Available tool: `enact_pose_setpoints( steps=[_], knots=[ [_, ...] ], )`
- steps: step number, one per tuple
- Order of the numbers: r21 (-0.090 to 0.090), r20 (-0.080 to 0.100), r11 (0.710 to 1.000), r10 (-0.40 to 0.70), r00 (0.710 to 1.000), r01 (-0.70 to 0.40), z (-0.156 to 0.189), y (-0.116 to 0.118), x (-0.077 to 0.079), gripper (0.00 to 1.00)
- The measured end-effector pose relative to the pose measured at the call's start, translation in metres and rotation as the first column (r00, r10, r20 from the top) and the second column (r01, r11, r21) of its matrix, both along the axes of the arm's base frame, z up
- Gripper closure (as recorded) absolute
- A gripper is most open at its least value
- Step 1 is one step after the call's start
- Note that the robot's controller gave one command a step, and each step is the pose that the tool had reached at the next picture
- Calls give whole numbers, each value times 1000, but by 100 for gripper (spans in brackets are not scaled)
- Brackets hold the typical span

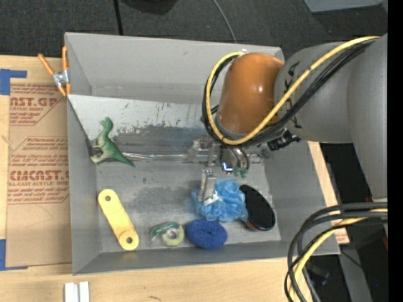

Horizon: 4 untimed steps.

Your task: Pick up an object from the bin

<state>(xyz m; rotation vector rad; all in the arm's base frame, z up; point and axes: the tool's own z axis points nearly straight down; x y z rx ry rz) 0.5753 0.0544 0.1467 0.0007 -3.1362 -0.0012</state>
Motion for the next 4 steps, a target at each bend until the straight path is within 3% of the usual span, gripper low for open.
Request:
enact_pose_setpoints(
  steps=[1, 2, 3, 4],
  knots=[
    [0, 7, 1000, 0, 1000, 0, 5, 0, 1, 0],
    [2, 9, 998, 62, 998, -62, -25, -38, -9, 0],
    [-2, 7, 999, 34, 999, -34, -62, -59, -17, 0],
    [6, 7, 998, 63, 998, -63, -65, -94, -18, 0]
  ],
)
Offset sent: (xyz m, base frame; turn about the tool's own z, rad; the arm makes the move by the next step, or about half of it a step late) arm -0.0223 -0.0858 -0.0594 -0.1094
